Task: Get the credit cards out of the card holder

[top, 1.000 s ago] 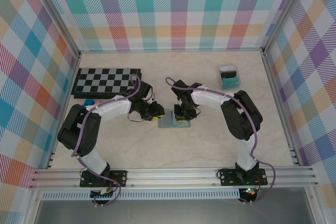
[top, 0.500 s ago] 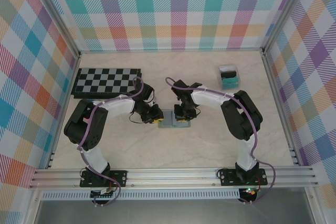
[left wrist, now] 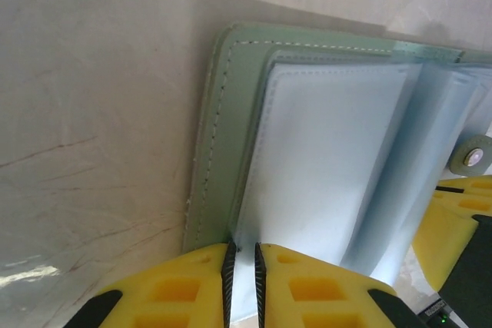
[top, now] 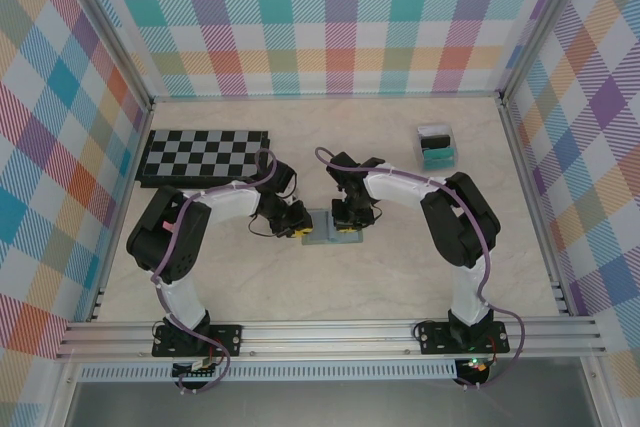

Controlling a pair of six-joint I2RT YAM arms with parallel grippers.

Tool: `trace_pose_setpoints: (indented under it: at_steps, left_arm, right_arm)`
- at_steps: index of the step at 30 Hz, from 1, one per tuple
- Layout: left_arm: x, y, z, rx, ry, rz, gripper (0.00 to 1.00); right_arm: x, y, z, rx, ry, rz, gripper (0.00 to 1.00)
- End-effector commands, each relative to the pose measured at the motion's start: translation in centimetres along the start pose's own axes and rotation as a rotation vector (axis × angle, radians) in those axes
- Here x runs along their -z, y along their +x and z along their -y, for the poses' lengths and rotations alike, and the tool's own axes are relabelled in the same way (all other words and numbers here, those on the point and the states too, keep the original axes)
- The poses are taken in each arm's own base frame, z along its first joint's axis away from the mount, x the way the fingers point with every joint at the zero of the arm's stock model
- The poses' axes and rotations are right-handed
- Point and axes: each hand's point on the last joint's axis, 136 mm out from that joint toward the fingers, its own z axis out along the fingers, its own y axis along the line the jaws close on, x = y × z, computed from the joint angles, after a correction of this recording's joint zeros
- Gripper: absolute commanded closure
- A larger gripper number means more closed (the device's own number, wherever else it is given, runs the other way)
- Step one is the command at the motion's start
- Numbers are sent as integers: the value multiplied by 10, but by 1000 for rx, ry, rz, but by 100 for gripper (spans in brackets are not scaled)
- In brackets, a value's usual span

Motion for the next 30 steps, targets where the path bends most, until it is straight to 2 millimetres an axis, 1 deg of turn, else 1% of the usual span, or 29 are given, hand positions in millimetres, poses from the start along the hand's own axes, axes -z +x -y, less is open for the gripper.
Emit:
trace_pose_setpoints:
  at_steps: [1,4,8,13,16,22,26,30]
  left_arm:
    - [1,-5,-1,5,-38,36,82]
    - [3,-6,-3,2,-50,50,82]
    - [3,-6,0,-2,-39,48,82]
    - [-2,-4,4,-6,-12,25,82]
    - [-4,-3,4,-8,-18,19,80]
    - [-9,5,23,-42,64,-38,76]
    - [-10,8,31,-68,85,-53,76]
    - [-6,8,38,-85,113,-55,77]
  right_arm:
    - [-15,10,3,-15,14,-45,89]
    - [-15,10,3,-14,14,-45,89]
    - [-15,9,3,-15,14,-45,89]
    - [-15,10,3,-15,14,-47,89]
    - [-16,10,3,-15,12,-48,89]
    - [-18,11,3,-16,9,-55,89]
    - [-18,11,2,-14,7,-55,89]
    - [-18,11,3,-15,8,-55,89]
